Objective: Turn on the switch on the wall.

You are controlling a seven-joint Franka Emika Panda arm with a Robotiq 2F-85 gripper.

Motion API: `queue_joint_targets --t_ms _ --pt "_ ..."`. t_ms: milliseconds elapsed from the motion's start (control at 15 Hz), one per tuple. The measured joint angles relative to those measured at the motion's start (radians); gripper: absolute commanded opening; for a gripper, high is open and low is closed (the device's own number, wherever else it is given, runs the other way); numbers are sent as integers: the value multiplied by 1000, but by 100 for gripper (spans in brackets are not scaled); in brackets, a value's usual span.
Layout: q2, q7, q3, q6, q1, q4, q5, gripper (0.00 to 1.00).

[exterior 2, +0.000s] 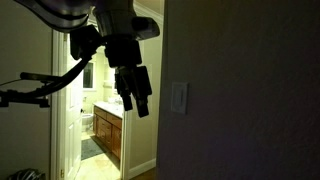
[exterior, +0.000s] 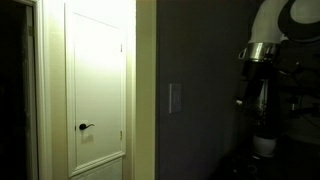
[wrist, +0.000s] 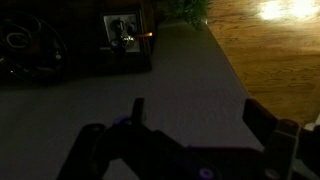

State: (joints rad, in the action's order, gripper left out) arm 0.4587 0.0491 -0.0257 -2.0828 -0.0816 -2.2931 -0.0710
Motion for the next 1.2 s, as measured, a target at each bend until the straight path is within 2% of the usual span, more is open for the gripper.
queue_joint_targets --t_ms 600,733,1200 --pt "-110 -2 15 -103 53 69 36 100" --pt "-137 -3 19 -122 59 101 49 73" --pt "-240 -3 19 -227 66 193 101 26"
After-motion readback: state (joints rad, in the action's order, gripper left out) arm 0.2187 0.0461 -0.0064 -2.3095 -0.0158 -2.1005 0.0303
